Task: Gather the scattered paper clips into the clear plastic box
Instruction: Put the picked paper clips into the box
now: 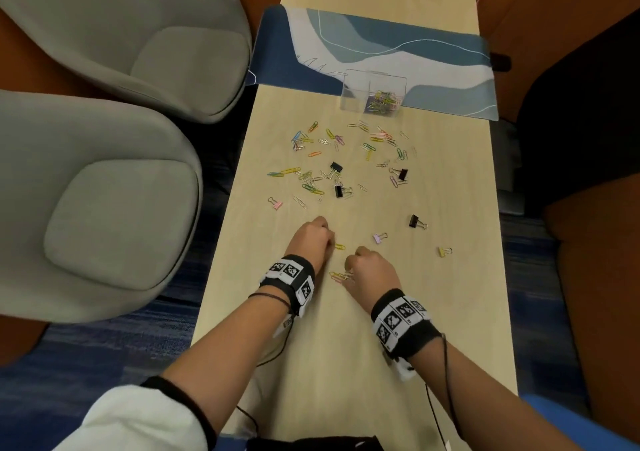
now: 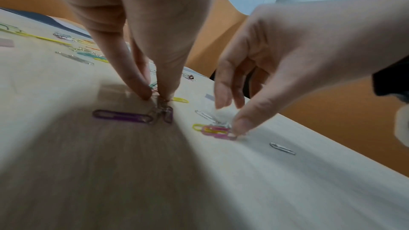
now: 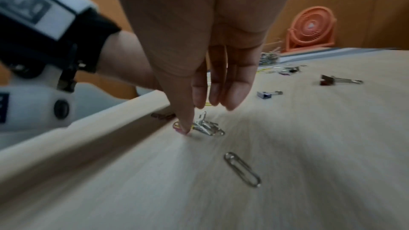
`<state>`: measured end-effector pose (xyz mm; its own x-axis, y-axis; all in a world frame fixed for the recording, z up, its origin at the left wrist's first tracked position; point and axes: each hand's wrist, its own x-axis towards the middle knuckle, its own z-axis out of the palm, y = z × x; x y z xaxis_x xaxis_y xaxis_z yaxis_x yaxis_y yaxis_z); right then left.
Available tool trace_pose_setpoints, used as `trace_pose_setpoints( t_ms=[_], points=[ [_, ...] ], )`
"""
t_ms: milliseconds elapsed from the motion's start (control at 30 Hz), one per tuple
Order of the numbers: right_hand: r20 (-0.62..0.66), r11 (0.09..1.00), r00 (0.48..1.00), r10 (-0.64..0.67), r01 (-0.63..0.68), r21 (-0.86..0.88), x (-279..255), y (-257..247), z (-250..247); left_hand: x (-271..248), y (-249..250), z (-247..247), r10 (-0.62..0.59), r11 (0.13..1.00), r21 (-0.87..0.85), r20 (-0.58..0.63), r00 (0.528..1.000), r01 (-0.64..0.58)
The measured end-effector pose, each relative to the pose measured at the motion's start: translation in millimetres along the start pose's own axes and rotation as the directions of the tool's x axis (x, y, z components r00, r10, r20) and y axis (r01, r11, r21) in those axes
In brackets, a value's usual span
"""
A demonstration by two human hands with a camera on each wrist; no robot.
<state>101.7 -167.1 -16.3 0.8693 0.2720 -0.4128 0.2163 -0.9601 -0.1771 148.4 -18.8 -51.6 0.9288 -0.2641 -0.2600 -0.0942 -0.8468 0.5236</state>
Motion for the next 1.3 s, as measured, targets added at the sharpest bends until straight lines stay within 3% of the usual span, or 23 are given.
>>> trace_pose_setpoints(
  t_ms=[100,367,633,733,800,867,933,1000,1067,1167,1300],
  points=[
    [-0.045,0.982,0.997,0.069,-0.06,0.177,-8,9,11,-1,-5,-6,0.014,1.0,-0.014,-0.002,1.0,-0.014],
    [-0.016,0.992,0.995,-0.097,0.095,-0.088,-18,-31,23,-9,-20,-18,-0.036,0.991,-0.128,0.005,0.999,0.036],
    [0.179,0.954,0.967,-0.184,0.22,-0.206,6,-31,-3,0,-22,-25,-0.102,0.977,-0.187,0.024,0.994,0.105],
    [0.16,0.987,0.98,-0.122,0.137,-0.088,21,-20,-11,11,-29,-31,-0.158,0.947,-0.286,-0.028,0.987,0.143],
    [0.092,0.987,0.996,0.008,-0.023,0.159,29,0,-12,21,-30,-42,-0.191,0.919,-0.368,-0.1,0.976,0.142],
    [0.075,0.839,0.981,0.179,-0.192,0.509,33,29,-18,32,-27,-57,-0.212,0.88,-0.461,-0.17,0.962,0.112],
    [0.164,0.487,0.94,0.3,-0.299,0.821,35,56,-30,47,-21,-76,-0.22,0.831,-0.551,-0.199,0.955,0.077],
    [0.247,0.118,0.905,0.345,-0.303,0.946,41,76,-49,66,-13,-96,-0.229,0.772,-0.634,-0.206,0.951,0.048],
    [0.244,-0.095,0.897,0.37,-0.225,0.97,56,93,-75,90,-5,-115,-0.224,0.739,-0.674,-0.251,0.942,-0.004],
    [0.159,-0.236,0.906,0.391,-0.068,0.969,86,116,-117,127,10,-138,-0.217,0.704,-0.703,-0.349,0.912,-0.101],
    [0.02,-0.302,0.925,0.38,0.104,0.948,128,132,-176,184,31,-151,-0.207,0.684,-0.699,-0.459,0.864,-0.208]
  ],
)
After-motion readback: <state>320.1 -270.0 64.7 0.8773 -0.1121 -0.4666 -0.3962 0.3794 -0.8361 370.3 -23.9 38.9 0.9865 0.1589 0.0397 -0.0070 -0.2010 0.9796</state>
